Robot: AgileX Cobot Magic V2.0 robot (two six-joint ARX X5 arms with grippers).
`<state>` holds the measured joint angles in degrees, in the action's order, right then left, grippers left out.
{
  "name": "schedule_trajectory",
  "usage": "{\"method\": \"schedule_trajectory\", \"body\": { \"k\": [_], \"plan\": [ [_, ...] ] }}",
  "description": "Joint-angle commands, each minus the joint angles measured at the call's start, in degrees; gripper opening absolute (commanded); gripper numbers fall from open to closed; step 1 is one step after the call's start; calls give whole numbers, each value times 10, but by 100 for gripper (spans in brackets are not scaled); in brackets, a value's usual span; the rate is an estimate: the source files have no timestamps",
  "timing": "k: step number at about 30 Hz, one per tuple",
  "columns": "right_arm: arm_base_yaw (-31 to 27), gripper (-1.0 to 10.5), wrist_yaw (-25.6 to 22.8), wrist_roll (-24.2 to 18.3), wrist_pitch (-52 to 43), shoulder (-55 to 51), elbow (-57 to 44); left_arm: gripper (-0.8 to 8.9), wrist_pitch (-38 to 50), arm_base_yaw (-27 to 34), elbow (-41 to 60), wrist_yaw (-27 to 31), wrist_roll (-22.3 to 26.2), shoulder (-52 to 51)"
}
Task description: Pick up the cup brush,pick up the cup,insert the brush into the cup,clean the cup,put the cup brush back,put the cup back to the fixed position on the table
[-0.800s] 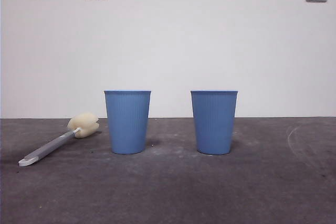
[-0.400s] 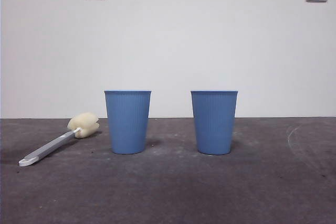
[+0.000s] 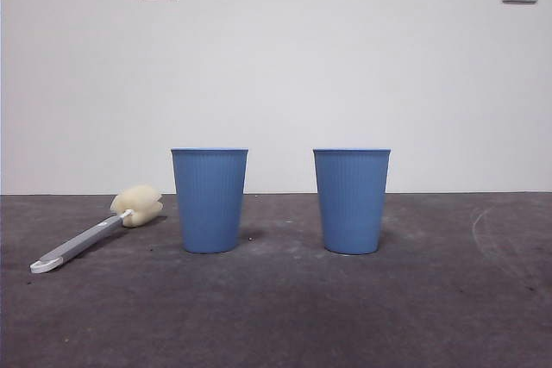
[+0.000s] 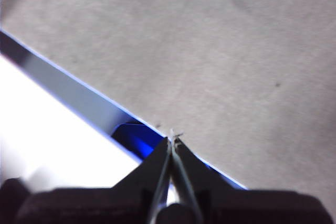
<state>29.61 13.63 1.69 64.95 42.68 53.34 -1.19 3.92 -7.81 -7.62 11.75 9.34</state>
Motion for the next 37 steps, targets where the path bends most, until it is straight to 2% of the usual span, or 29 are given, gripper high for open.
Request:
{"method": "schedule_trajectory", "body": {
  "k": [1,4,8,12,19,33,37],
  "plan": [
    [0,1,-15,-4,-2,0,2,-3,3,2,41,2,-32,-30],
    [0,1,-31,-4,-2,0,2,-3,-7,2,73,2,-66,-62],
    [0,1,-54,-4,-2,0,2,-3,-75,2,73,2,-78,-91],
    [0,1,-75,-4,-1,2,2,-3,-80,2,72,-4,-103,-91],
    [0,1,-106,-4,-2,3,2,-3,-80,2,72,-2,-102,-78],
    [0,1,-111,-4,-2,2,2,-3,-80,2,72,-2,-102,-35],
    [-26,1,-137,-36,-47,-26,-2,-3,-80,2,72,-2,-102,-22]
  ]
}}
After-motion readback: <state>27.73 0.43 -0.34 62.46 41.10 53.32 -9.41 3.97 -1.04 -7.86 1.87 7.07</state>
